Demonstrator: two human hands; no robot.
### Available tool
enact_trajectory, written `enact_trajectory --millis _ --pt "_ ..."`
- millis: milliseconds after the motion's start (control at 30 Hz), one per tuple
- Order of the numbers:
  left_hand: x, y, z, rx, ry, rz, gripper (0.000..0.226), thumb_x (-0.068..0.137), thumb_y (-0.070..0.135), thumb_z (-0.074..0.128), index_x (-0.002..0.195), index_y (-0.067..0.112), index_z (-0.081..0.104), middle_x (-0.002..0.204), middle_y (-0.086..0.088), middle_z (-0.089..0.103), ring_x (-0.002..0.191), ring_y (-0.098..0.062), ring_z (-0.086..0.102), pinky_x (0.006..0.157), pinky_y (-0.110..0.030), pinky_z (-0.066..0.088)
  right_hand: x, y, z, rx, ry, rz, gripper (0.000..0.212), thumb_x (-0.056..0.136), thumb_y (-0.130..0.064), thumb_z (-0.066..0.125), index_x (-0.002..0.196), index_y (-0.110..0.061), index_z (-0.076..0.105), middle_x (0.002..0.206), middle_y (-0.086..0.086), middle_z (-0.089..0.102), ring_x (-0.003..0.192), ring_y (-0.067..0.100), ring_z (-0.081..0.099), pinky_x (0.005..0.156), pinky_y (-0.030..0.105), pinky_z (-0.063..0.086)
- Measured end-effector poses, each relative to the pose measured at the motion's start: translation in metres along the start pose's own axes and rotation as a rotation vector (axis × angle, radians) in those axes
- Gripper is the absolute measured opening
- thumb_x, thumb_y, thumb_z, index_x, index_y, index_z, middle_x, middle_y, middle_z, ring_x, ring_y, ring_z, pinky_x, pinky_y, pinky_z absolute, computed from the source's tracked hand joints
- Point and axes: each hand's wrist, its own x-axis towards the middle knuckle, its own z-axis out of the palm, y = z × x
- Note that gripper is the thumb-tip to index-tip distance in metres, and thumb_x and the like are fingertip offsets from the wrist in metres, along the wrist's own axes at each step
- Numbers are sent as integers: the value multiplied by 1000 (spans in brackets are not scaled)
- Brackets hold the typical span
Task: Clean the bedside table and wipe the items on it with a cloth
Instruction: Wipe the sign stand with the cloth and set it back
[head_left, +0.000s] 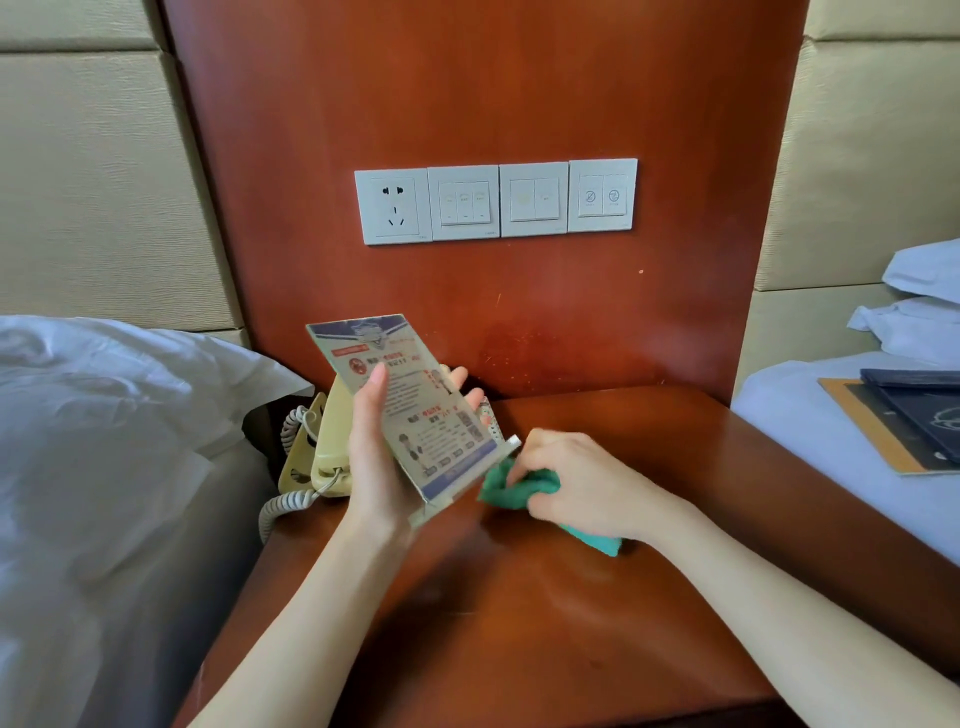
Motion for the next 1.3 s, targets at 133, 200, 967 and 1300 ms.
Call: enact_trajectory --millis 133,200,967,1300 --pt "3 4 -5 -145 -20 35 49 95 47 39 87 22 80 101 -8 75 95 -26 72 69 -40 59 21 -6 -14 77 -323 8 27 86 -33 66 112 -29 67 90 -21 57 96 1 54 91 25 44" --pt "4 3 -8 -168 -31 -20 47 92 47 42 90 20 80 109 -12 73 100 -31 70 74 -46 58 7 -5 -15 297 -305 -44 22 84 -46 65 99 -32 73 98 -14 63 99 2 58 95 29 43" --pt "5 -4 -9 403 77 44 22 77 21 73 98 21 75 110 -11 73 98 -31 70 73 -41 59 -9 -5 -15 904 -32 163 14 87 -20 67 87 -7 67 95 3 73 79 10 64 67 23 49" --pt "9 -16 -8 738 47 144 18 92 18 62 108 20 69 106 8 74 97 -5 69 71 -12 52 -2 7 -12 1139 209 261 14 88 -8 63 77 -1 59 96 15 73 82 22 66 71 29 53"
